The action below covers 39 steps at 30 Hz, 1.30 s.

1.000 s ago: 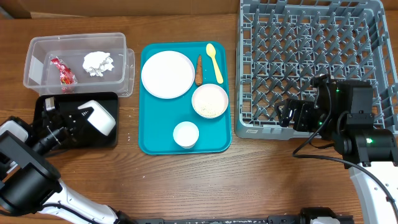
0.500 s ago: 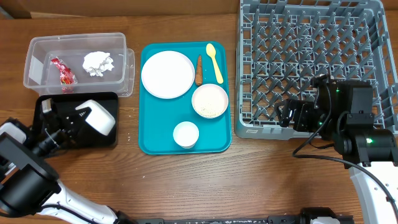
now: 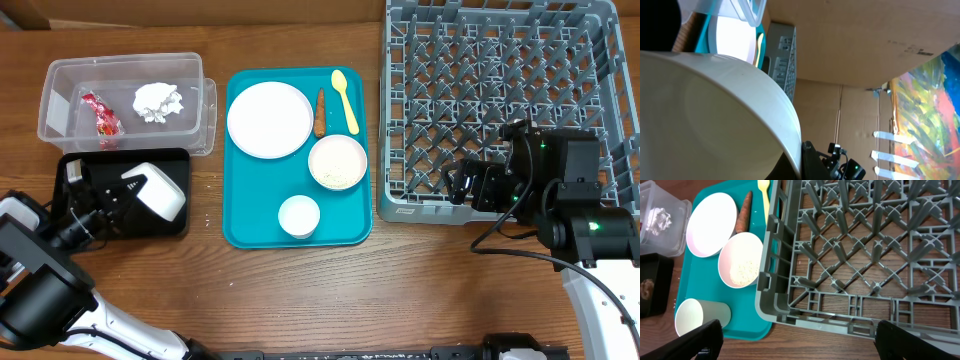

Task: Sort waste into correct bins and load items into the dishwasher
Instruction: 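Tip the bowl with the left gripper to dump scraps onto the black tray, then return the empty bowl to the teal tray with the left gripper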

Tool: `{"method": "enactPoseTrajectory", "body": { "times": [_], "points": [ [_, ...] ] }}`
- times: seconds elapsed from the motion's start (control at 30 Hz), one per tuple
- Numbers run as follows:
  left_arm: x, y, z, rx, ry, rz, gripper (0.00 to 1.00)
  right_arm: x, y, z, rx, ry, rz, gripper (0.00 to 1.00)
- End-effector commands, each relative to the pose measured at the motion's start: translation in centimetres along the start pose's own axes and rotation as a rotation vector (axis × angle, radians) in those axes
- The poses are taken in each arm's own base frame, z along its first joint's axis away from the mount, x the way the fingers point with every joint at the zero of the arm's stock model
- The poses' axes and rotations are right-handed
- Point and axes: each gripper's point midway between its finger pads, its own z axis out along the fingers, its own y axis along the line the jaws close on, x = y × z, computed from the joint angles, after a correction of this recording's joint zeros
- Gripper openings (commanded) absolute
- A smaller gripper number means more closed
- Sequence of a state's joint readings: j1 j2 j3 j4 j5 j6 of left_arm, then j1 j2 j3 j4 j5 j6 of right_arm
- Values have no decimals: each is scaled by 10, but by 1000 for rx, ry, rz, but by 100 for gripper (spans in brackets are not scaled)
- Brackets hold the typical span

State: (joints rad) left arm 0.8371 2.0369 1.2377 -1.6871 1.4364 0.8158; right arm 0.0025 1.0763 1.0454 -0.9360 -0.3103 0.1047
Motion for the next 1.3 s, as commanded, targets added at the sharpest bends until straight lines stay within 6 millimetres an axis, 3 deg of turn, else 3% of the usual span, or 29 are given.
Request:
{"method": "enactPoseTrajectory", "body": {
  "times": [0.0, 0.13, 0.33, 0.47, 0.57, 0.7, 0.8, 0.97, 1.1, 1.27],
  "points": [
    [-8, -11, 3, 18, -15, 71, 4, -9, 6, -6, -12, -27, -12, 99],
    [-8, -43, 13, 19, 7, 210, 4, -9, 6, -6, -12, -27, -12, 99],
    [12, -108, 49, -64, 180, 550, 4, -9, 5, -6, -12, -27, -12, 99],
    [20, -117, 80, -242, 322, 630, 4, -9, 5, -6, -12, -27, -12, 99],
    [17, -98, 102, -492, 370, 608, 4, -9, 5, -6, -12, -27, -12, 99],
    [15, -54, 123, -906, 382, 628, 4, -9, 5, -6, -12, -27, -12, 99],
    [27, -28, 136, -1141, 416, 670, 4, -10, 6, -6, -12, -29, -13, 99],
    [56, 6, 158, -1371, 472, 748, 4, -11, 5, -5, -13, -32, -14, 99],
    [76, 27, 172, -1428, 543, 770, 4, -10, 4, -2, -11, -19, -10, 99],
    [84, 55, 177, -1491, 579, 756, 4, -6, 1, 6, -5, 15, 2, 99]
  ]
}}
